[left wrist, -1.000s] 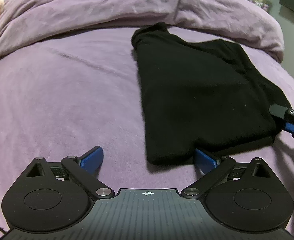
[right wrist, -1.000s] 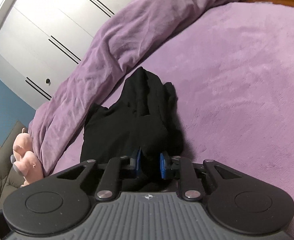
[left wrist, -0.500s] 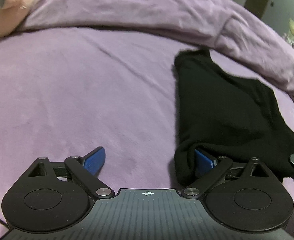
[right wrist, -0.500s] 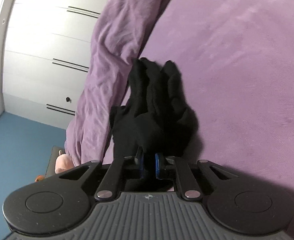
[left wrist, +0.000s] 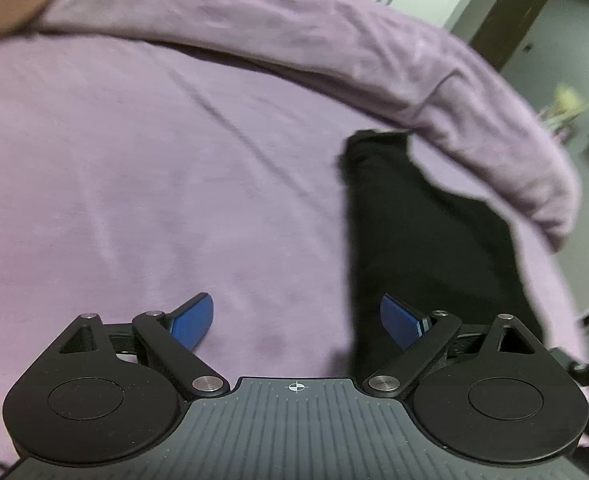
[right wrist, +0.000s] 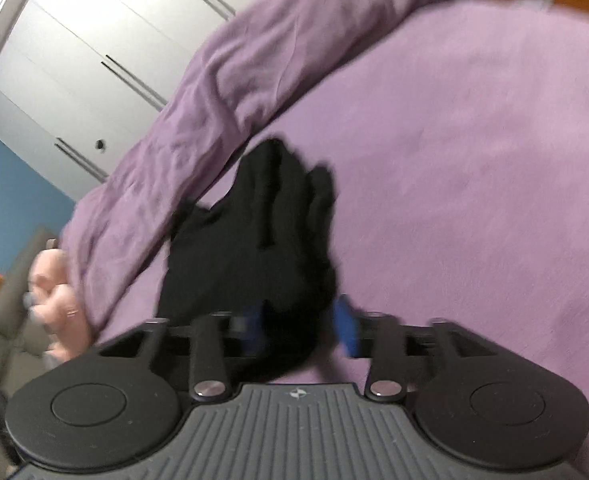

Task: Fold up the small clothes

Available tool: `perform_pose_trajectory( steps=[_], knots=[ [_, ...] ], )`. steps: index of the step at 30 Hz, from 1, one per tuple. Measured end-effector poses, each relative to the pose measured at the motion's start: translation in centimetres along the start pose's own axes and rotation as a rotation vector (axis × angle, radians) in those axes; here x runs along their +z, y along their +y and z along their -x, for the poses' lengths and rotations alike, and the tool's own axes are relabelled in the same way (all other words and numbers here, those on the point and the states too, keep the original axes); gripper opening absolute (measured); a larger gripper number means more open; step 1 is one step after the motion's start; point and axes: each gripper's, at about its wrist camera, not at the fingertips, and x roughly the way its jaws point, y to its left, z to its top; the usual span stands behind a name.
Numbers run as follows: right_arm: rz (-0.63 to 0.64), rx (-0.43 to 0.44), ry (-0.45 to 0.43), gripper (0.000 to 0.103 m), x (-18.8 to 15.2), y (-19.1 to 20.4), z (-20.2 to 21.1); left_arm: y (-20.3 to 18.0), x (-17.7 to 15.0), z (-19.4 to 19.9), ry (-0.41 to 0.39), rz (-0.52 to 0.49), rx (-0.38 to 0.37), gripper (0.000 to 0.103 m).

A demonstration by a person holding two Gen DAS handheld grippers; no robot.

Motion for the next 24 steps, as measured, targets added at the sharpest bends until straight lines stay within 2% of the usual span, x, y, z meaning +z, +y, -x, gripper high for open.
perform_pose_trajectory(
  steps=[2,3,5,10,15,16,18,19,22,23,24],
  knots=[
    [-0.011,0.037,0.020,0.064,1.5,-0.4,-0.4,0.4,1.3,-1.4,0.059,0.034,-0.130,0.096],
    [-0.025,0.087,0.046,0.068,2.2,-0.8,-0.9,0.5,1.8,-2.2,0.090,0.055,-0.175,0.096],
    [-0.048,0.132,0.096,0.071,3.7,-1.5,-2.3,0.6,2.7,-4.1,0.127,0.097,-0.198,0.096],
    [-0.070,0.113,0.190,0.071,6.5,-2.3,-7.0,-0.2,3.8,-8.0,0.143,0.078,-0.228,0.095],
    [-0.083,0.202,0.236,0.071,7.7,-2.7,-10.0,-1.2,4.5,-10.8,0.180,0.061,-0.315,0.091],
    [-0.104,0.216,0.238,0.069,7.7,-2.7,-10.5,-1.4,4.5,-11.3,0.189,0.060,-0.317,0.086],
    [-0.133,0.235,0.248,0.055,7.6,-2.6,-11.6,-1.8,4.6,-12.1,0.190,0.052,-0.313,0.078],
    [-0.139,0.236,0.260,0.048,7.4,-2.4,-12.2,-1.8,4.7,-12.4,0.190,0.056,-0.321,0.070],
    [-0.143,0.250,0.264,0.035,6.9,-1.8,-13.4,-1.6,4.8,-13.1,0.196,0.088,-0.309,0.058],
    [-0.139,0.246,0.265,0.029,6.7,-1.4,-13.7,-1.5,4.8,-13.2,0.197,0.101,-0.301,0.042],
    [-0.130,0.232,0.262,0.027,6.6,-1.0,-13.9,-1.4,4.9,-13.2,0.201,0.113,-0.295,0.038]
  ],
)
